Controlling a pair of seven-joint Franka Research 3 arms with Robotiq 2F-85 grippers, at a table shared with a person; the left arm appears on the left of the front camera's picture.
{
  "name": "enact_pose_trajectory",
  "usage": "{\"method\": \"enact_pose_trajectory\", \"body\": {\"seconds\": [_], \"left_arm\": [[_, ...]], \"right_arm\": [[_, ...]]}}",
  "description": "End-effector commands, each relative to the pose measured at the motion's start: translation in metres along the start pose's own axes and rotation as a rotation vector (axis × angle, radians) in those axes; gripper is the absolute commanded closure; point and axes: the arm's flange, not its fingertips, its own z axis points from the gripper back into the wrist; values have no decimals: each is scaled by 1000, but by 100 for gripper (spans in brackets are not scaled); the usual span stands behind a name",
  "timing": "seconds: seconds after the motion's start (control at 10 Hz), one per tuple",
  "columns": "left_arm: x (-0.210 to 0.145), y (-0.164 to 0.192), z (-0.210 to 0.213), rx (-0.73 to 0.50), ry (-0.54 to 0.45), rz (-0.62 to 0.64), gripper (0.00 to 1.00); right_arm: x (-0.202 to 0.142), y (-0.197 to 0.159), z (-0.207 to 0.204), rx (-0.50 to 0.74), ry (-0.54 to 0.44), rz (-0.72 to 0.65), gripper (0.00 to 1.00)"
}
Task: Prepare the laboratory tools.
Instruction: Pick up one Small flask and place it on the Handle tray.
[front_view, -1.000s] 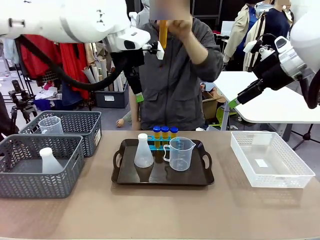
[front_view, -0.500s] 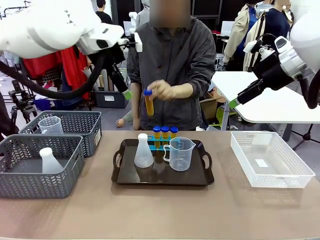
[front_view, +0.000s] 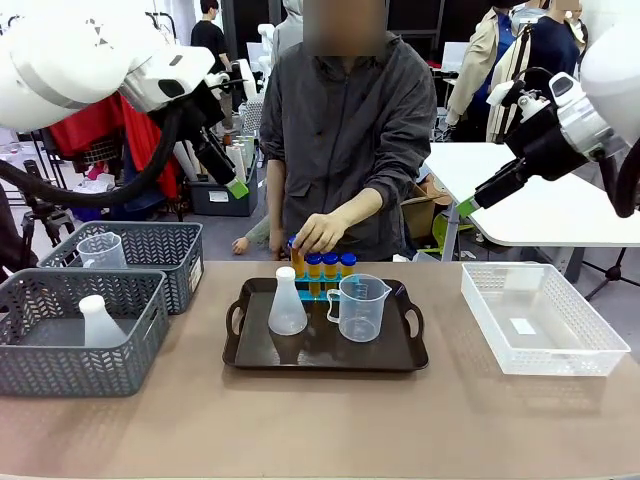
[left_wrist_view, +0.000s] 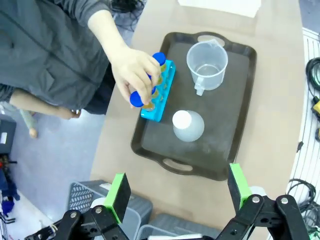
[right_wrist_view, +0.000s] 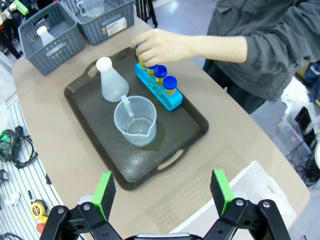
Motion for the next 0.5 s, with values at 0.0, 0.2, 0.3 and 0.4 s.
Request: {"method": "enact_pose_trajectory", "body": {"seconds": [0.0, 0.2, 0.3, 0.4], "left_arm": [[-14, -4, 2, 11, -51, -1, 0], [-19, -6, 4, 21, -63, 9, 0], [-20, -5, 3, 23, -56, 15, 0], [-19, -4, 3, 24, -54, 18, 0]], "right_arm": [[1, -2, 0, 16, -27, -2, 0], [1, -2, 0, 16, -27, -2, 0], [1, -2, 0, 16, -27, -2, 0], [1, -2, 0, 16, -27, -2, 0]]}}
